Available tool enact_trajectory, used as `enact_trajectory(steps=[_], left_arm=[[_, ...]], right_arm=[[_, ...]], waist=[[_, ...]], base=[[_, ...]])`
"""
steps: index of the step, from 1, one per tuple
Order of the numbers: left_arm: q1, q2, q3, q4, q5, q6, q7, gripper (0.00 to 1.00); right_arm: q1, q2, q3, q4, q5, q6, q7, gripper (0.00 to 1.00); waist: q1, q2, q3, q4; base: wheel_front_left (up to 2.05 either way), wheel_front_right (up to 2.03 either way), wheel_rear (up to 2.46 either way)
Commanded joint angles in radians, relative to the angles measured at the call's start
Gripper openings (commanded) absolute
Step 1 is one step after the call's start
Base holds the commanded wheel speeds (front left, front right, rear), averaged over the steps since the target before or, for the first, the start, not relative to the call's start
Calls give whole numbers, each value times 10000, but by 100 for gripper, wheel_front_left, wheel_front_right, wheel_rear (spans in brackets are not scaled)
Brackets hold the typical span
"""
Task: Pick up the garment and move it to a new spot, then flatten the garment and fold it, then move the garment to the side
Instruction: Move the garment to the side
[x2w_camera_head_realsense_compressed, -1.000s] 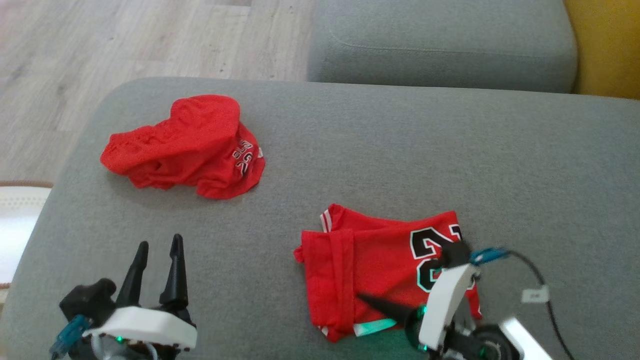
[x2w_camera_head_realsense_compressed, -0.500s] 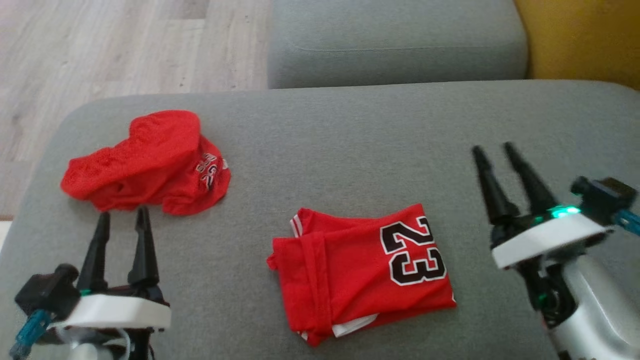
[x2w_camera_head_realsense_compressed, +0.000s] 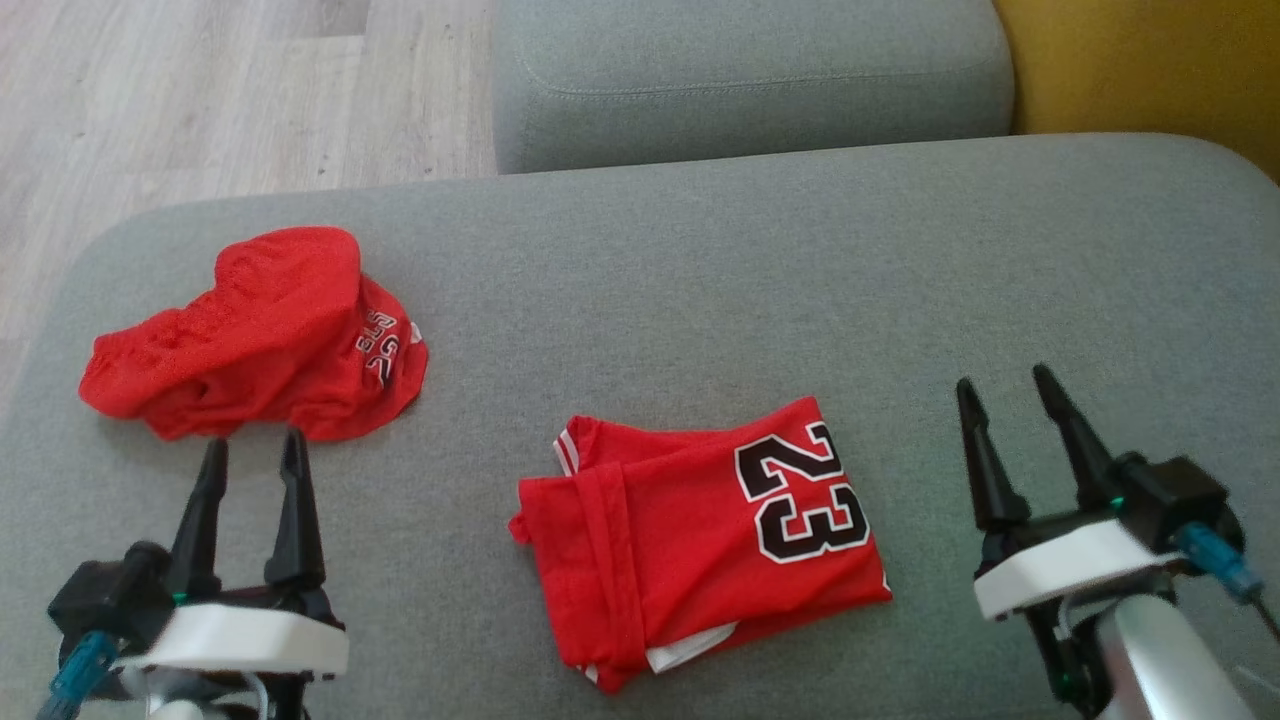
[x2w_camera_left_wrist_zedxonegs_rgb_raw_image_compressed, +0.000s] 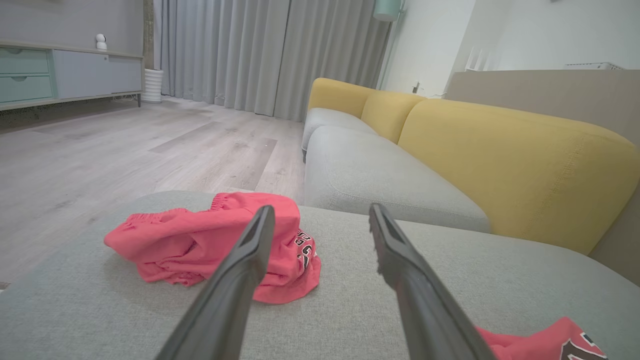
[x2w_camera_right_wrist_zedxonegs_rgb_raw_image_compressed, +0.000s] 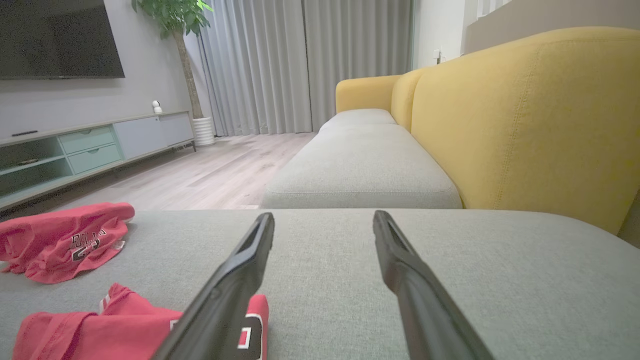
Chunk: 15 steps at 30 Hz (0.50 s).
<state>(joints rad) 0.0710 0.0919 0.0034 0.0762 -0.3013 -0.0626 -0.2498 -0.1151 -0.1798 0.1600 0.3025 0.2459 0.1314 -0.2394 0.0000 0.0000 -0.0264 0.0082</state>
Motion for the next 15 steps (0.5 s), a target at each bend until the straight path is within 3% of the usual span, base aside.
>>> enact_trajectory(steps=[1, 10, 15], left_arm=[[-364, -2, 374, -242, 127, -107, -120, 100], [-424, -221, 515, -163, 210, -353, -120, 100], [-493, -302, 487, -53, 133, -439, -120, 100]], right_arm=[[-256, 71, 155, -243, -180, -7, -111, 100], [-368, 232, 110, 100, -411, -7, 483, 100], [-846, 449, 764, 746, -143, -7, 1782, 100]], waist=[[0, 0, 11, -16], [0, 0, 21, 11], [0, 0, 66, 166]], base=[[0, 0, 0], [0, 0, 0], [0, 0, 0]])
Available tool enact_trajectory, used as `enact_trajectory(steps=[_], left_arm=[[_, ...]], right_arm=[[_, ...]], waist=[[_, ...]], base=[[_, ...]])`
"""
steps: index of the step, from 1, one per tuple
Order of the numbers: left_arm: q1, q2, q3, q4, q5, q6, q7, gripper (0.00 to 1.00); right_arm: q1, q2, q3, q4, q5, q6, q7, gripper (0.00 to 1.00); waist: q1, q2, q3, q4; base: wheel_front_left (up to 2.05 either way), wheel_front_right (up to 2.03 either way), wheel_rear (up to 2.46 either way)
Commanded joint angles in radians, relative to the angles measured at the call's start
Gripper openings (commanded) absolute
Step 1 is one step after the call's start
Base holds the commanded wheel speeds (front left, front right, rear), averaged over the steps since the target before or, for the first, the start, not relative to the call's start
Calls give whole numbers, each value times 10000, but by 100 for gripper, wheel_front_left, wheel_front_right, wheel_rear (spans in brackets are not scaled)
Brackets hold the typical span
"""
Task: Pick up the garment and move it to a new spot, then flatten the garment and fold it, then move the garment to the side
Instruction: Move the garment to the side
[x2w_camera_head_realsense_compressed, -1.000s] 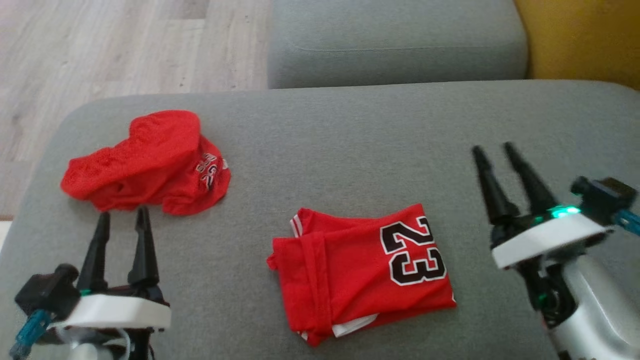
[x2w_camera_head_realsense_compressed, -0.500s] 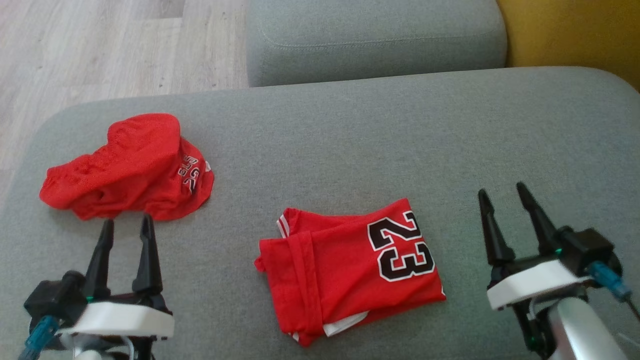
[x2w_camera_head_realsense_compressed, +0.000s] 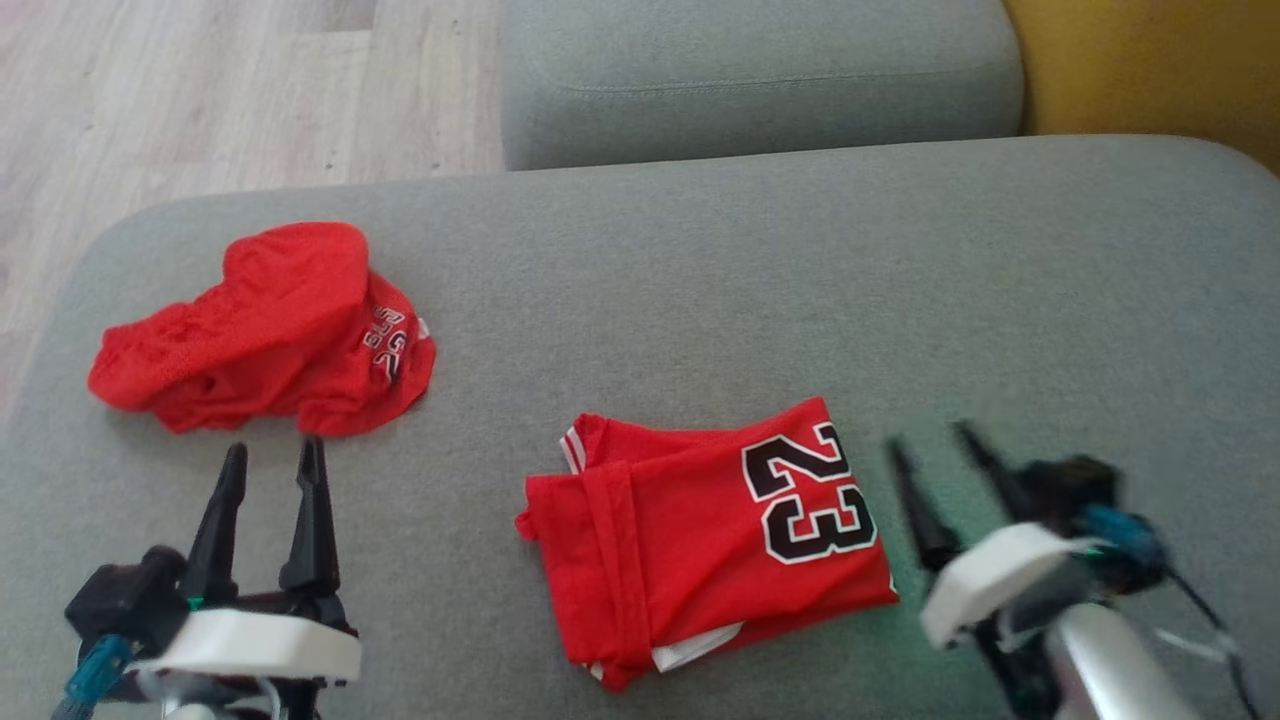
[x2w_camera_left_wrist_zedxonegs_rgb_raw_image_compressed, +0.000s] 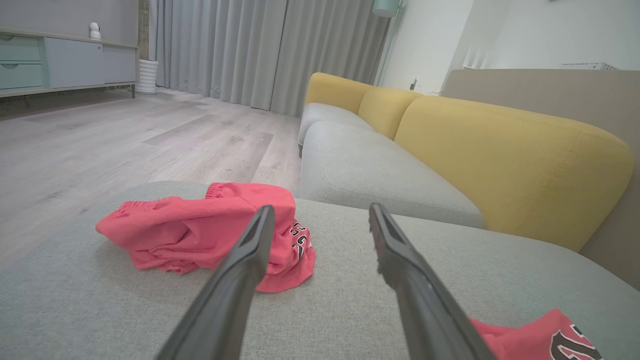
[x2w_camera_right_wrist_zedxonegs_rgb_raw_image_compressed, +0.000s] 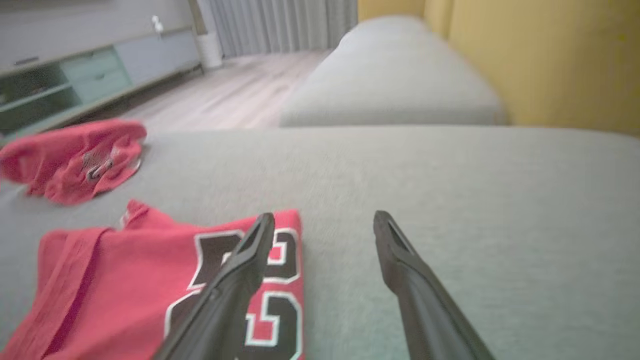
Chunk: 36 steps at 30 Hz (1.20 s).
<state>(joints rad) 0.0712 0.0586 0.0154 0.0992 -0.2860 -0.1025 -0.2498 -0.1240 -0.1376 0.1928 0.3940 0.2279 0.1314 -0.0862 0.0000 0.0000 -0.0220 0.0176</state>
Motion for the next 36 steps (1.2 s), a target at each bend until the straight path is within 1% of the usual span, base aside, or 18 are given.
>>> enact_trajectory(steps=[1, 2, 4, 8, 13, 15, 17, 18, 19, 20, 22, 24, 29, 32, 36], left_arm=[[-525, 21, 335, -255, -18, -57, -120, 100], [-525, 21, 335, -255, -18, -57, -120, 100], [-574, 4, 277, -211, -16, -89, -120, 100], [-606, -27, 175, -106, -104, -136, -120, 100], [-637, -47, 164, 25, -150, -175, -120, 100], [-679, -53, 153, 43, -154, -187, -120, 100], [-713, -57, 142, 71, -155, -200, -120, 100], [-727, -58, 136, 83, -152, -206, -120, 100], [-739, -60, 135, 89, -149, -211, -120, 100], [-749, -62, 135, 89, -146, -215, -120, 100], [-758, -65, 147, 82, -140, -222, -120, 100], [-759, -67, 161, 57, -129, -227, -120, 100], [-944, -72, 124, -45, -152, -244, -120, 100], [-1163, -75, -37, -126, -153, -256, -120, 100], [-1481, -76, -341, -167, -117, -269, -120, 100]], right_arm=[[-913, 62, 585, 33, 187, -7, 625, 100], [-913, 62, 585, 33, 187, -7, 625, 100], [-1275, 3, 1064, 505, 313, -7, 1585, 100], [-2004, 114, 1422, 1433, 838, -7, 3102, 100], [-2630, 382, 1258, 3169, 1141, -7, 5190, 100], [-2837, 457, 1211, 3643, 1158, -7, 5690, 100], [-2969, 547, 1229, 3926, 1335, -7, 5942, 100], [-3033, 564, 1241, 4002, 1385, -7, 5937, 75], [-3100, 568, 1237, 4070, 1408, -7, 5870, 40], [-3151, 566, 1257, 4137, 1431, -7, 5811, 0], [-3245, 515, 1350, 4164, 1511, -7, 5581, 0], [-3416, 443, 1333, 4074, 1615, -7, 5116, 0], [-4209, 195, 774, 3753, 1484, -7, 3608, 0], [-4650, 113, 654, 3651, 1317, -7, 3232, 0], [-5076, -81, 503, 3590, 1180, -7, 3014, 0]], waist=[[0, 0, 34, 131], [0, 0, 34, 131], [0, 0, 58, 267], [0, 0, 117, 555], [0, 0, 183, 880], [0, 0, 221, 998], [0, 0, 263, 1084], [0, 0, 284, 1114], [0, 0, 310, 1132], [0, 0, 330, 1143], [0, 0, 366, 1130], [0, 0, 430, 1027], [0, 0, 782, 557], [0, 0, 1009, 163], [0, 0, 1195, -475]], base=[[0, 0, 0], [0, 0, 0], [0, 0, 0], [0, 0, 0], [0, 0, 0], [0, 0, 0], [0, 0, 0], [0, 0, 0], [0, 0, 0], [0, 0, 0], [0, 0, 0], [0, 0, 0], [0, 0, 0], [0, 0, 0], [0, 0, 0]])
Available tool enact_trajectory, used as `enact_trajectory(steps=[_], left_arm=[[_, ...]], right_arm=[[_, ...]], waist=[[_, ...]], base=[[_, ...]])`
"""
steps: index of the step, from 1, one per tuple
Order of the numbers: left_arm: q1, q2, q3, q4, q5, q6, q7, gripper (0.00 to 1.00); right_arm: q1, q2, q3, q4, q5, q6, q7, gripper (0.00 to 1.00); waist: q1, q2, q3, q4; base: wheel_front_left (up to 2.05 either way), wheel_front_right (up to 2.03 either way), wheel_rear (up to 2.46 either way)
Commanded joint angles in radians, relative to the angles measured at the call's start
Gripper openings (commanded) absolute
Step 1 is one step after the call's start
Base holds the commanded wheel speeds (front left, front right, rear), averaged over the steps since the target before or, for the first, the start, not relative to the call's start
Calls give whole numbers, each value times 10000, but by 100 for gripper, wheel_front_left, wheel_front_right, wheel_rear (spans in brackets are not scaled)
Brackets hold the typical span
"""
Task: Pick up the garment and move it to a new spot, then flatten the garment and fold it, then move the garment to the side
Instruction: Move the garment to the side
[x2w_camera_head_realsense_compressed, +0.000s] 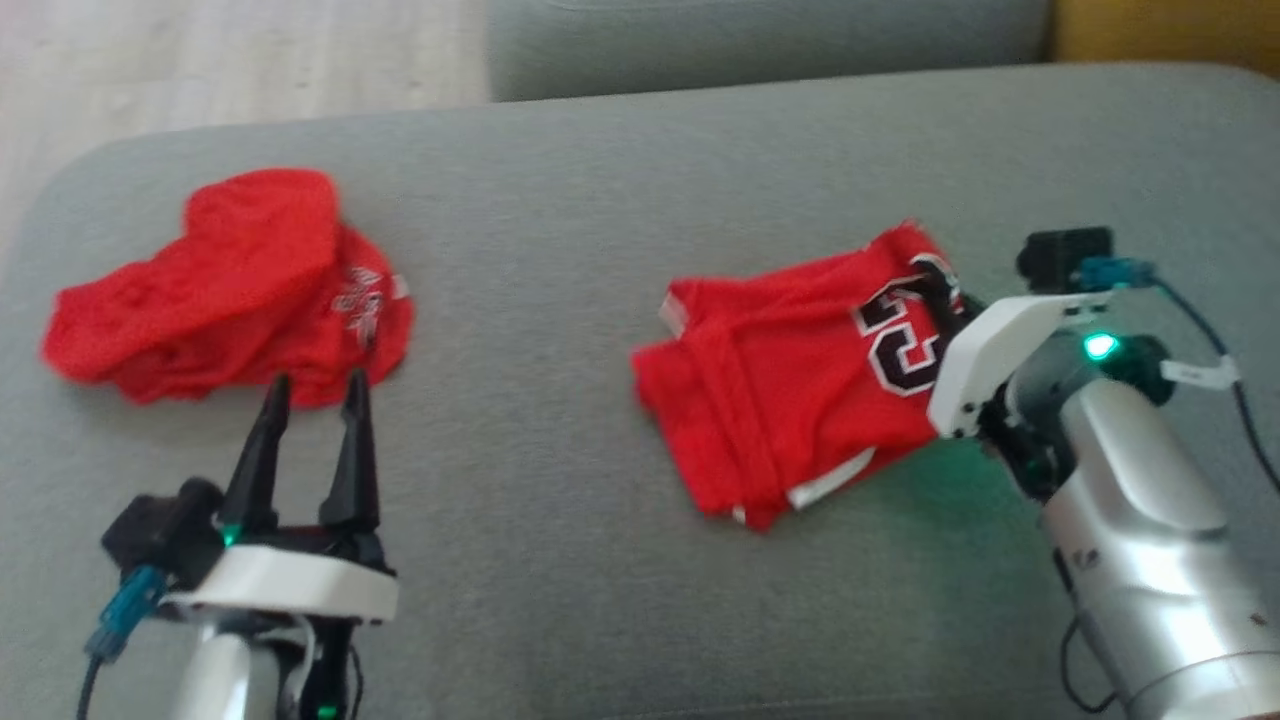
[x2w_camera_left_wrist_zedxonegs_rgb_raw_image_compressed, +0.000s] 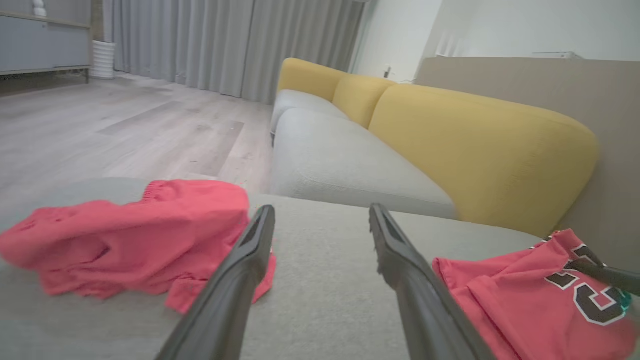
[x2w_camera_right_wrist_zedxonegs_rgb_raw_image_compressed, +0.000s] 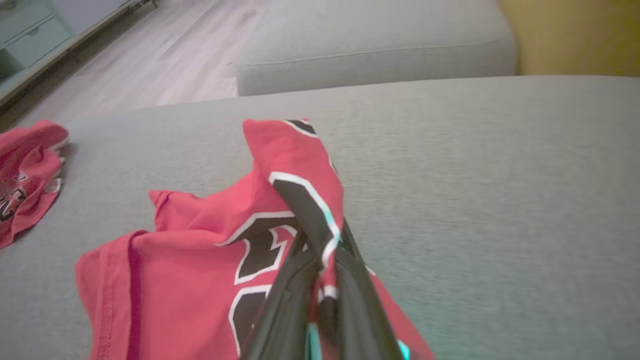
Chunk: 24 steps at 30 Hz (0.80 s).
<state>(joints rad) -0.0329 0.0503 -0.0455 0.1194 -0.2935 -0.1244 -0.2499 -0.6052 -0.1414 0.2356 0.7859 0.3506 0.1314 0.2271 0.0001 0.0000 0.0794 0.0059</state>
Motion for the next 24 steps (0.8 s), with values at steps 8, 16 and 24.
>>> enact_trajectory(steps=[8, 16, 24], left_arm=[[-794, 150, -246, -362, 32, -60, -118, 100], [-955, 416, -537, -395, 18, -62, -118, 100], [-1199, 635, -738, -528, 56, -62, -118, 100]], right_arm=[[-503, -146, -254, -545, -19, -7, -472, 0], [-279, 22, -377, -1037, 29, -7, -688, 0], [-330, 88, -415, -1518, 259, -7, -765, 0]], waist=[[-1, 0, 356, -1931], [-1, 0, 589, -3296], [-1, 0, 1178, -3645]], base=[[0, 0, 0], [0, 0, 0], [0, 0, 0]])
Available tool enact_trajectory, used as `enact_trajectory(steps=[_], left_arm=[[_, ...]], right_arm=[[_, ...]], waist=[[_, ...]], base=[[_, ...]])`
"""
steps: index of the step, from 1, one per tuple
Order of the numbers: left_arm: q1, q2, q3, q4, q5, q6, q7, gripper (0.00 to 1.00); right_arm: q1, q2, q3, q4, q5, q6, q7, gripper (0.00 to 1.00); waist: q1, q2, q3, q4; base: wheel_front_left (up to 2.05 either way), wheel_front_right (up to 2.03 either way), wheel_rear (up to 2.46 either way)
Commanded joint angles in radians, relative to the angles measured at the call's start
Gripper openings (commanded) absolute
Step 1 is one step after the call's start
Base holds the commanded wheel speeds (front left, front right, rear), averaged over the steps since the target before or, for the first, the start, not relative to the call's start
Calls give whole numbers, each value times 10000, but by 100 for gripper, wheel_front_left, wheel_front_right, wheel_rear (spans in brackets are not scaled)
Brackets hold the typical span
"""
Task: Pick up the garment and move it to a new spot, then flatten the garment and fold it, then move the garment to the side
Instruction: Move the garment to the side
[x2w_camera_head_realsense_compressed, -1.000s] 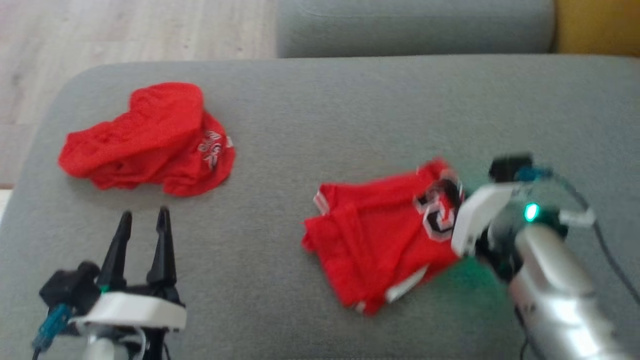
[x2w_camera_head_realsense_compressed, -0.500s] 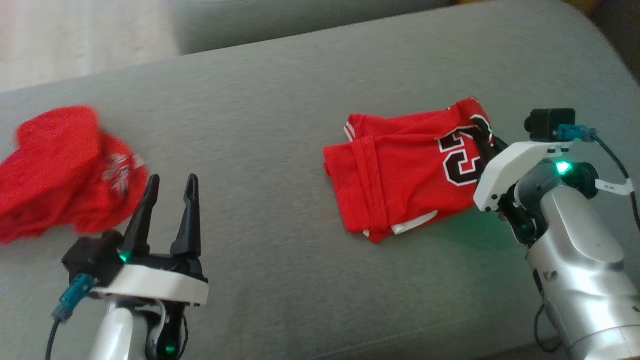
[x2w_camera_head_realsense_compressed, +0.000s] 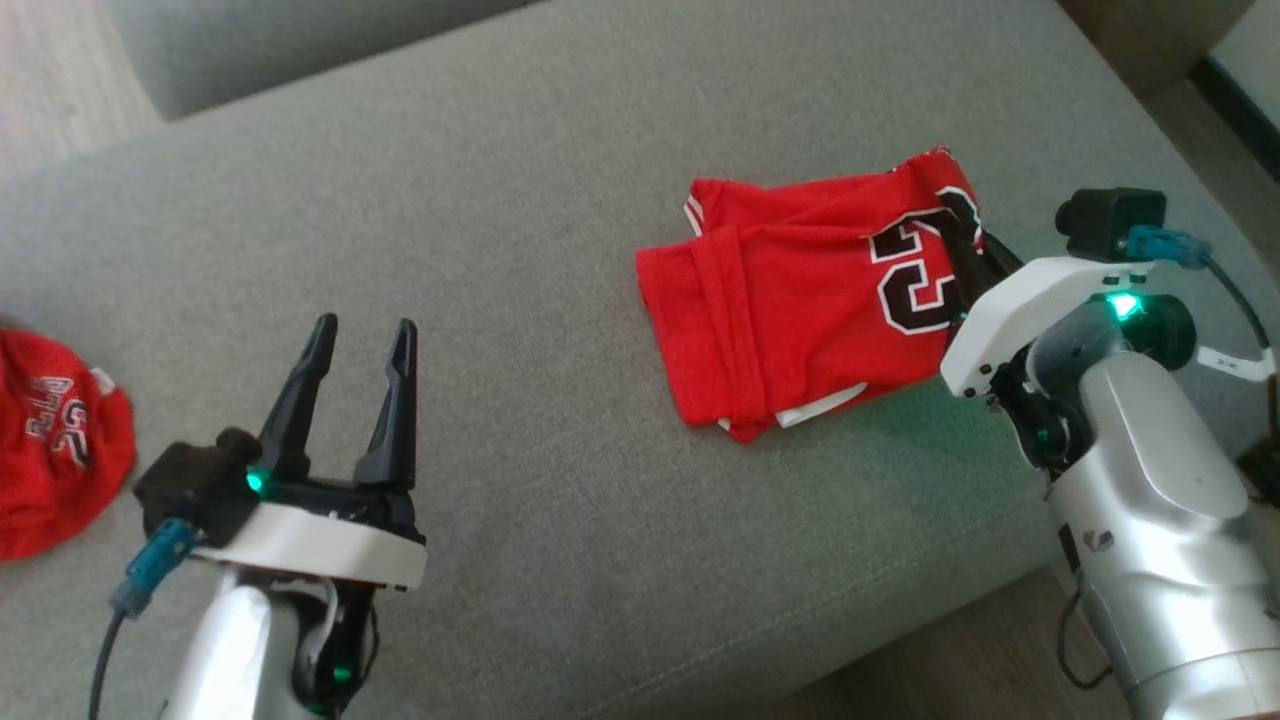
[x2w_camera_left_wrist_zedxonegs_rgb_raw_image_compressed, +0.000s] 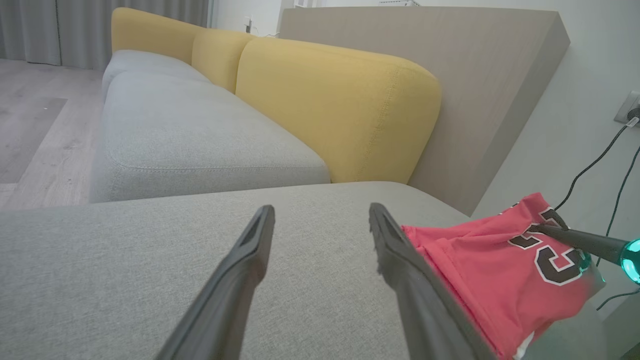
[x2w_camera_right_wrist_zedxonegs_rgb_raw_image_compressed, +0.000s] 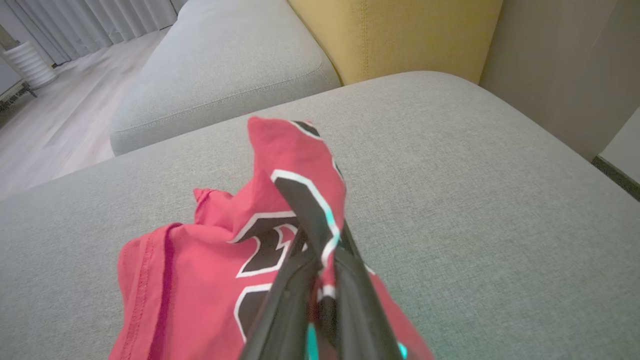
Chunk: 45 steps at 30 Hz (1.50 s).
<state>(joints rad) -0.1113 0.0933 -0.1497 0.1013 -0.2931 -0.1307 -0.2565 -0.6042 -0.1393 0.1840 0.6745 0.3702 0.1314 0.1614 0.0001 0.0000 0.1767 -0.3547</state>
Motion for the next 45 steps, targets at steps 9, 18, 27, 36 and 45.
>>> enact_trajectory(steps=[9, 18, 27, 36, 45], left_arm=[[-1060, 806, 75, -549, 35, 1, 30, 100], [-1710, 1346, 24, -971, 9, 1, 234, 100], [-1734, 1377, 19, -905, -64, 41, 172, 100], [-1648, 1217, -84, -555, -187, 48, 61, 100], [-1036, 779, 258, -170, -343, 213, -44, 100]], right_arm=[[-2230, -416, 157, 153, 294, -7, 78, 0], [-4454, -1080, -644, 1345, -158, -7, 99, 0], [-5013, -732, -2467, 2258, -2341, -7, 77, 0], [-4684, -347, -3341, 2212, -3880, -7, -21, 100], [-3356, 103, -2330, 474, -3812, -7, -1380, 100]], waist=[[-1, 0, 1789, 467], [-1, 0, 3229, 877], [-1, 0, 3254, 881], [-1, 0, 2559, 1083], [-1, 0, 700, 1870]], base=[[0, 0, 0], [0, 0, 0], [0, 0, 0], [0, 0, 0], [0, 0, 0]])
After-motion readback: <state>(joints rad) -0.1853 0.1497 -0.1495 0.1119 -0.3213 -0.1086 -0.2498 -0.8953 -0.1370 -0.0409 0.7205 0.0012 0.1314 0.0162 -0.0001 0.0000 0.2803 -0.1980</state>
